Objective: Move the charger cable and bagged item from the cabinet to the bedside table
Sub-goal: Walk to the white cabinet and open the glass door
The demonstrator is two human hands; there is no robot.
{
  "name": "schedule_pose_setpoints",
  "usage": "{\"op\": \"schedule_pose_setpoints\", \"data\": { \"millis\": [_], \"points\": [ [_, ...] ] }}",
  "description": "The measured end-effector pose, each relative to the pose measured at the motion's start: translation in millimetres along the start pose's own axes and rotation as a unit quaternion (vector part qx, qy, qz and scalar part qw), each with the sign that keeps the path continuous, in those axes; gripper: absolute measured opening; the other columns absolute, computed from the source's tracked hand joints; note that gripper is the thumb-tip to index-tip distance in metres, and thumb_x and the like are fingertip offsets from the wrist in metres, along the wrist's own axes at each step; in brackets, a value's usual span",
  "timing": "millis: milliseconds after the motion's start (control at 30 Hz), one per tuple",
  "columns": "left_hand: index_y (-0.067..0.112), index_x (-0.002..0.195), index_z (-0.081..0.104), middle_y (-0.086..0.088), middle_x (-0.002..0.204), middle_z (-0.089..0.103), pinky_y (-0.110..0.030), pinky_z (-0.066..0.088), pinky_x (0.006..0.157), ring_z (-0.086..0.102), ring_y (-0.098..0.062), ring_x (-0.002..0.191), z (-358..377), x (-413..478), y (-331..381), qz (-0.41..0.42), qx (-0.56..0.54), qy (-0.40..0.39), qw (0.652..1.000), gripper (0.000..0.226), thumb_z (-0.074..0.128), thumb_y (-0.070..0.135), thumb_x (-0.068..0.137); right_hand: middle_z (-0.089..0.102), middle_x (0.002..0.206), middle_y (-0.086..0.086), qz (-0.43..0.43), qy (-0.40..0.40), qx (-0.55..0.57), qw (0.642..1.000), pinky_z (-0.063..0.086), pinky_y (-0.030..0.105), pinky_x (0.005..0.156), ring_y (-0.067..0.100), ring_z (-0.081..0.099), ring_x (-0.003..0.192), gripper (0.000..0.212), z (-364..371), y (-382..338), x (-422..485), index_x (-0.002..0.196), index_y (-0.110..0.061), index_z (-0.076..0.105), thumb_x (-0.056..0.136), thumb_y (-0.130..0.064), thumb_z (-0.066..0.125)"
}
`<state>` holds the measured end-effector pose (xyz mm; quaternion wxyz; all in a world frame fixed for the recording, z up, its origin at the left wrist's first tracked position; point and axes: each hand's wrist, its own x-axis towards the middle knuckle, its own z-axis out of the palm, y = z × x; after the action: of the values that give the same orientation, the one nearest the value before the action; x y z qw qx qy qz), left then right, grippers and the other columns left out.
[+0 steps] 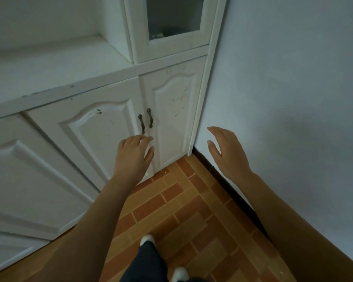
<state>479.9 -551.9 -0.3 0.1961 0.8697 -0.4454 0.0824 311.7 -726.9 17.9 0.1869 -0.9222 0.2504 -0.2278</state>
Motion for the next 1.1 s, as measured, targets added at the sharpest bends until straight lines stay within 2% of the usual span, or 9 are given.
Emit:
{"op": "schedule_pose_setpoints", "data": {
  "millis": [233,333,533,600,700,900,1000,1100],
  "points": [
    [0.007,0.11,0.059,-0.016,0.108,0.065,-0.048,0.041,0.09,0.058,-0.034,0.101,18,84,-40,0.013,-0.008,0.009,1.0,0.025,0.054,0.018,0.088,0.055,0.128,0.013,-0.006,-0.002,-0.007,1.0,0.038,0.039,0.1,0.027,0.047,0.12,0.041,34,2,84,0.128,-0.006,0.047,0.092,-0.027,0.041],
    [0.006,0.107,0.061,-0.015,0.106,0.066,-0.046,0.042,0.088,0.058,-0.034,0.099,23,123,-58,0.023,-0.016,0.014,1.0,0.023,0.055,0.017,0.087,0.054,0.129,0.014,0.001,-0.003,-0.01,1.0,0.036,0.036,0.099,0.027,0.046,0.121,0.037,50,-2,124,0.128,-0.006,0.046,0.094,-0.021,0.046],
    [0.005,0.107,0.061,-0.016,0.103,0.066,-0.047,0.044,0.087,0.06,-0.035,0.097,39,178,-88,0.059,-0.028,-0.004,0.998,0.023,0.058,0.012,0.085,0.058,0.124,0.015,0.014,0.012,-0.01,1.0,0.043,0.043,0.096,0.03,0.051,0.115,0.04,82,-10,183,0.125,-0.006,0.05,0.091,-0.027,0.044],
    [0.006,0.106,0.061,-0.015,0.102,0.066,-0.047,0.045,0.086,0.061,-0.034,0.096,43,188,-93,0.064,-0.033,-0.008,0.997,0.024,0.052,0.016,0.087,0.058,0.123,0.016,0.014,0.008,-0.009,1.0,0.042,0.042,0.096,0.03,0.051,0.115,0.038,91,-10,193,0.125,-0.005,0.05,0.092,-0.024,0.046],
    [0.007,0.106,0.061,-0.014,0.101,0.067,-0.044,0.047,0.084,0.062,-0.032,0.093,44,198,-97,0.077,-0.038,-0.013,0.996,0.039,0.035,0.028,0.086,0.058,0.123,0.016,0.011,0.003,-0.011,1.0,0.043,0.043,0.096,0.03,0.051,0.116,0.038,98,-10,208,0.125,-0.005,0.05,0.091,-0.024,0.046],
    [0.007,0.107,0.06,-0.013,0.102,0.066,-0.043,0.047,0.084,0.061,-0.031,0.094,43,210,-99,0.078,-0.046,0.001,0.996,0.038,0.036,0.028,0.087,0.055,0.128,0.013,-0.014,-0.006,-0.008,1.0,0.033,0.031,0.098,0.026,0.046,0.12,0.037,100,-6,233,0.128,-0.006,0.046,0.093,-0.019,0.048],
    [0.007,0.108,0.06,-0.014,0.103,0.066,-0.042,0.046,0.085,0.061,-0.032,0.096,40,214,-99,0.064,-0.035,0.02,0.997,0.033,0.042,0.026,0.087,0.052,0.13,0.012,-0.035,-0.011,0.005,0.999,0.031,0.031,0.1,0.025,0.044,0.122,0.038,98,-8,243,0.13,-0.007,0.045,0.094,-0.02,0.045],
    [0.008,0.11,0.059,-0.015,0.106,0.065,-0.041,0.046,0.086,0.06,-0.031,0.097,32,219,-97,0.056,-0.02,0.035,0.998,0.041,0.035,0.032,0.087,0.051,0.131,0.012,-0.06,-0.008,0.015,0.998,0.03,0.031,0.101,0.024,0.042,0.123,0.038,91,-12,254,0.131,-0.007,0.044,0.094,-0.017,0.046]
  ]
}}
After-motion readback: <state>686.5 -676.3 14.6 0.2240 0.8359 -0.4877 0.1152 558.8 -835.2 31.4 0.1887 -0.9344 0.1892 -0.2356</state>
